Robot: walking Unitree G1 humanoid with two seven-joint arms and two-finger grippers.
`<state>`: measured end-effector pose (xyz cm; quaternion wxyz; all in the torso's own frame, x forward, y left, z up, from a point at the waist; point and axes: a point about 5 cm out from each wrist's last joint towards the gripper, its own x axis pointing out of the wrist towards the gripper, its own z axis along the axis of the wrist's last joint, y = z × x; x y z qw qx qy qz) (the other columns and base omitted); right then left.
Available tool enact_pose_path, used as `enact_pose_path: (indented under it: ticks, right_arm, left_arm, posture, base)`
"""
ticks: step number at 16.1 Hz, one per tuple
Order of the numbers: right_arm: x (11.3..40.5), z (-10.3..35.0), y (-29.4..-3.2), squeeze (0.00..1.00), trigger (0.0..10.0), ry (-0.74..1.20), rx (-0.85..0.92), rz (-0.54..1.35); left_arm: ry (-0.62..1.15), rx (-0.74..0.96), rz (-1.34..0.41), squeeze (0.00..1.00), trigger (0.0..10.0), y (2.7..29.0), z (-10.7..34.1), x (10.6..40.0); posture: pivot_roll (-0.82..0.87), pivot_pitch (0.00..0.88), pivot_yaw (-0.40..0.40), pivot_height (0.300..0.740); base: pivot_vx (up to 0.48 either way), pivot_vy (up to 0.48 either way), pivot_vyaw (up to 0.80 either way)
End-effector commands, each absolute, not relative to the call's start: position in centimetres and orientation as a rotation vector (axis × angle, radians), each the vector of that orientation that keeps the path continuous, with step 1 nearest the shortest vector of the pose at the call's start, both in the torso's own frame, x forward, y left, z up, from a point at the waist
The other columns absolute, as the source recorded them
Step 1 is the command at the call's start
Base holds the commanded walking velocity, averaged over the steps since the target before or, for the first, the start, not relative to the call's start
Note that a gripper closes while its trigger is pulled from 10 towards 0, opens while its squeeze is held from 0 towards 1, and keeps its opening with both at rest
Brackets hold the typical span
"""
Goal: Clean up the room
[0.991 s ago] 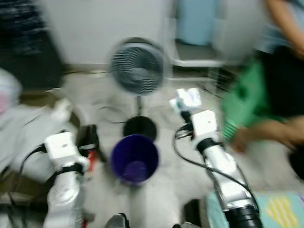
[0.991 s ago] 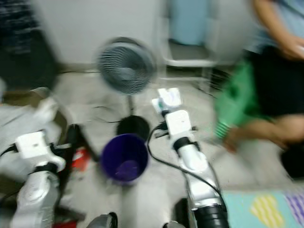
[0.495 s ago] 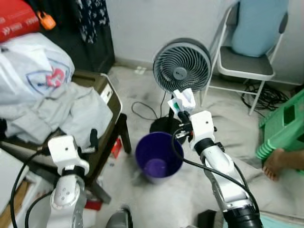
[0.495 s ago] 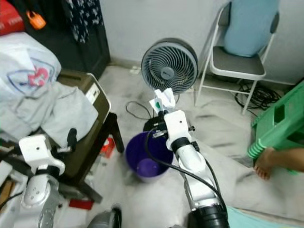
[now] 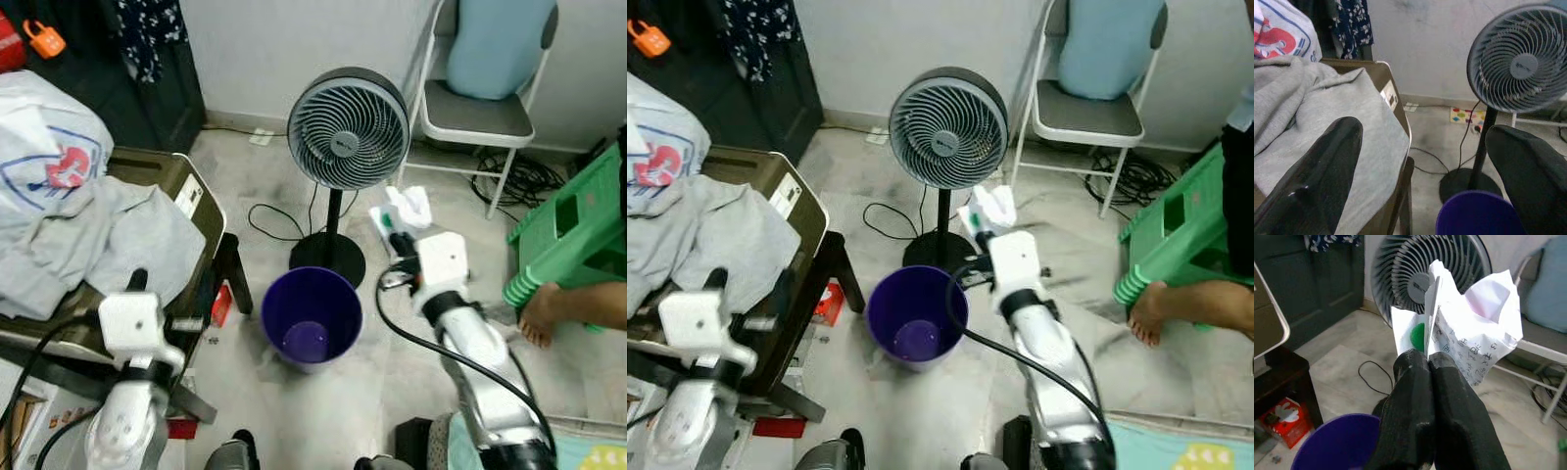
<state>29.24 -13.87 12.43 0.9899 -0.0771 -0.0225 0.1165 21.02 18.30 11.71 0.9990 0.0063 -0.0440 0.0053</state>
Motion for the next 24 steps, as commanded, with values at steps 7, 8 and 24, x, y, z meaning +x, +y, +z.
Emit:
enact_pose_path:
  ticks: [7, 8, 24]
  right_arm:
    - [28.7, 11.4, -14.5, 0.0, 10.0, 0.053, -0.144, 0.239]
    - [28.7, 11.1, -14.7, 0.0, 10.0, 0.078, -0.145, 0.235]
    - [30.2, 10.2, -13.1, 0.0, 10.0, 0.171, -0.198, 0.261]
  left_arm:
    - [0.047, -0.024, -0.02, 0.0, 10.0, 18.6, 9.4, 21.0]
    - [0.072, -0.036, -0.029, 0.0, 10.0, 18.6, 9.0, 21.0]
    - [-0.056, -0.096, -0.181, 0.0, 10.0, 15.3, 10.2, 25.5]
  posture:
    - [-0.12, 0.156, -0.039, 0.74]
    - [-0.12, 0.155, -0.038, 0.74]
    - [-0.13, 0.148, -0.034, 0.74]
  base:
    - [0.0, 0.0, 0.0]
    - [0.0, 0.0, 0.0]
    - [0.0, 0.0, 0.0]
